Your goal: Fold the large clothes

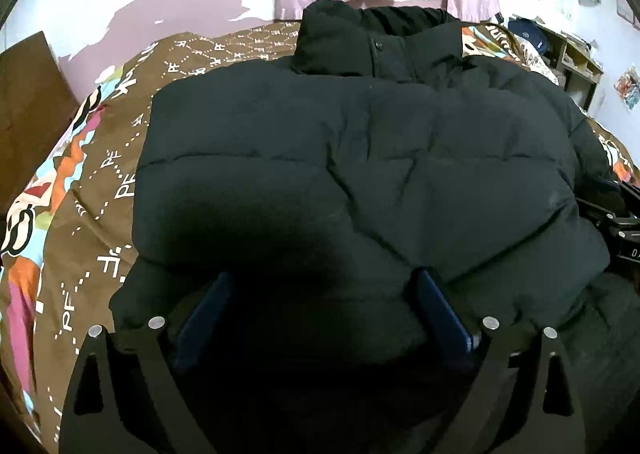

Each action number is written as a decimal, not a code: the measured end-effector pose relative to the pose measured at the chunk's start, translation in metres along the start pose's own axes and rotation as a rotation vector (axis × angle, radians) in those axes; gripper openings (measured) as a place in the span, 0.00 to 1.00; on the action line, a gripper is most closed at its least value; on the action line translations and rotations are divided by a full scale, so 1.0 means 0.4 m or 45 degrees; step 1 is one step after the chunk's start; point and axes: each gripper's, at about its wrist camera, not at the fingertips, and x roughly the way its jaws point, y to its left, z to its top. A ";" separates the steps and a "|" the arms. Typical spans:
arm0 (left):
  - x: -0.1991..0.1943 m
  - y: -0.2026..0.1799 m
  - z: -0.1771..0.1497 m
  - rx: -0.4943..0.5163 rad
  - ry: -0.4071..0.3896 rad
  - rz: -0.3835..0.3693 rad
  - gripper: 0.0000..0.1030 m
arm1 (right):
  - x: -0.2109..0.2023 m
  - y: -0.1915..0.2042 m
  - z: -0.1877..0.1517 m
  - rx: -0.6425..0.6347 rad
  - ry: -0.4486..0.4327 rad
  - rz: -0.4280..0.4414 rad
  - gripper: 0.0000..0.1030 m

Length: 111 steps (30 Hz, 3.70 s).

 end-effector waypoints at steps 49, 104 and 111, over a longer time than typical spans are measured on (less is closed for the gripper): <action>-0.095 0.110 0.451 0.026 -0.173 0.027 0.98 | 0.000 -0.096 0.486 0.039 -0.111 -0.017 0.99; 0.239 0.053 0.308 0.046 0.135 -0.211 0.03 | 0.217 -0.087 0.322 -0.212 0.063 -0.002 0.09; 0.180 0.057 0.300 0.010 0.068 -0.183 0.22 | 0.123 -0.086 0.325 -0.247 -0.025 0.003 0.10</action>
